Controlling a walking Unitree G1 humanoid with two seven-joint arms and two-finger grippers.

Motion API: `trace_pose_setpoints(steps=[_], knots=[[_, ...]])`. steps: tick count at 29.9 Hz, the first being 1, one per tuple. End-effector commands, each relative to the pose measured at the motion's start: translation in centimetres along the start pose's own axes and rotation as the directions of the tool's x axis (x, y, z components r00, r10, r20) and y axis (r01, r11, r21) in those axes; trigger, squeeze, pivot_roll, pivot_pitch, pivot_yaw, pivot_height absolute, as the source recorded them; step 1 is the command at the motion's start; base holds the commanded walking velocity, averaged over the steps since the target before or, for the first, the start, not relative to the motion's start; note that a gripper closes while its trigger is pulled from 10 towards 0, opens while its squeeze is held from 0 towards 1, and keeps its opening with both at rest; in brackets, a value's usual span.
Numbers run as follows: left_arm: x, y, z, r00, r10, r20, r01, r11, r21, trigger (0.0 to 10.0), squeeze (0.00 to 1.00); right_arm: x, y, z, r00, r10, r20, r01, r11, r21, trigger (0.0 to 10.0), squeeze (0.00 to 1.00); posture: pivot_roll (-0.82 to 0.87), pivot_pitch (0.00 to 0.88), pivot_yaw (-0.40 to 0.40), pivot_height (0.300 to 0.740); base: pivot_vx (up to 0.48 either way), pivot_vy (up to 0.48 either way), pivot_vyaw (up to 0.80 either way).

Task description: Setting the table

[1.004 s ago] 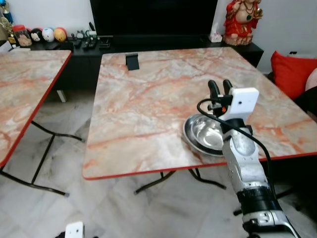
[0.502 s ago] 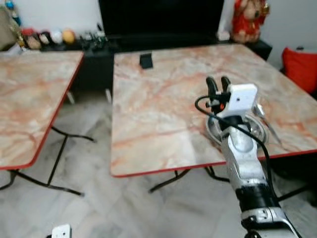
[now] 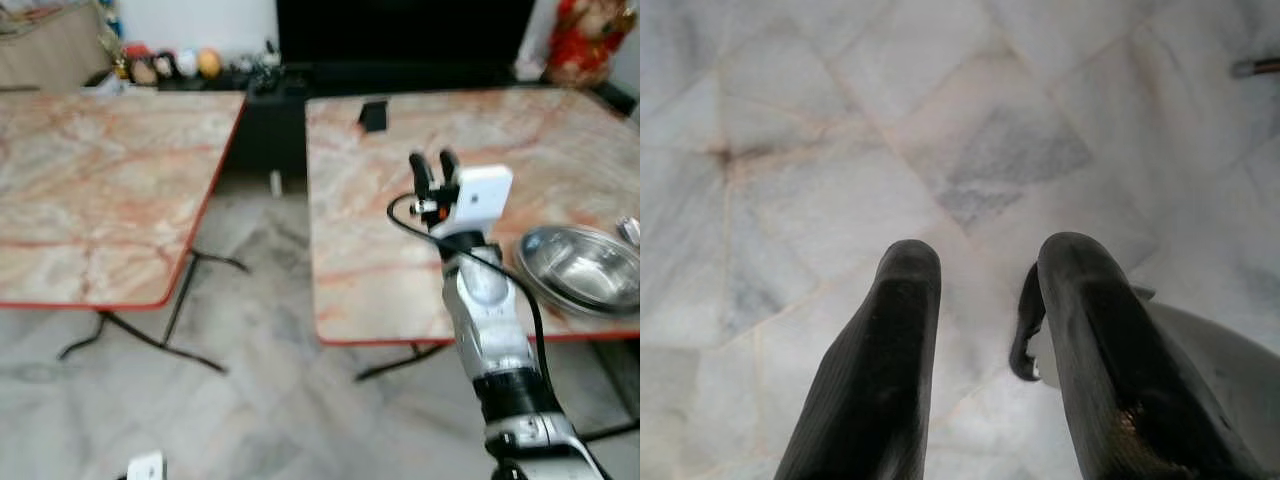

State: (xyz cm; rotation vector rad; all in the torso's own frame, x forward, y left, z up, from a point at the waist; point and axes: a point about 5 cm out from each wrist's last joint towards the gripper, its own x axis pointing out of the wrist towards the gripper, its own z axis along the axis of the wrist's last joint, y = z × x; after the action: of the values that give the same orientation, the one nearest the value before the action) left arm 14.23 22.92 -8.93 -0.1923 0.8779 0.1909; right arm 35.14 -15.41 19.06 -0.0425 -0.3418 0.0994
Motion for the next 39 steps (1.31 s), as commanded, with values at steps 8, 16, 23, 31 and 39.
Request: trace_pose_setpoints(steps=[8,16,23,31,39], knots=[[0.3,0.0,1.1,1.0,-0.008,0.022,0.007,1.0,0.029,10.0,0.0,0.4,0.3,0.7,0.999,0.013,0.033,-0.014,1.0,0.008,10.0,0.0,-0.08,0.0,0.035,0.74,0.0,0.3,0.0],[0.6,-1.6,1.1,0.999,-0.031,0.026,0.03,0.999,0.041,10.0,0.0,0.3,0.5,0.6,0.999,0.022,0.032,-0.022,1.0,0.012,10.0,0.0,-0.08,0.0,0.035,0.74,0.0,0.299,0.0],[0.6,-2.3,0.7,0.999,-0.044,0.024,0.043,0.998,0.053,10.0,0.0,0.2,0.4,0.7,0.999,0.024,0.035,-0.025,1.0,0.009,10.0,0.0,-0.08,0.0,0.037,0.74,0.0,0.298,0.0],[0.7,-2.4,1.1,0.998,-0.052,0.044,0.05,0.997,0.06,10.0,0.0,0.2,0.2,0.7,0.999,0.021,0.037,-0.021,1.0,0.003,10.0,0.0,-0.08,0.0,0.037,0.74,0.0,0.3,0.0],[0.8,-2.8,1.9,0.995,-0.063,0.083,0.058,0.996,0.061,10.0,0.0,0.3,0.3,0.7,0.999,0.022,0.032,-0.022,1.0,0.005,10.0,0.0,-0.08,0.0,0.032,0.74,0.0,0.3,0.0]])
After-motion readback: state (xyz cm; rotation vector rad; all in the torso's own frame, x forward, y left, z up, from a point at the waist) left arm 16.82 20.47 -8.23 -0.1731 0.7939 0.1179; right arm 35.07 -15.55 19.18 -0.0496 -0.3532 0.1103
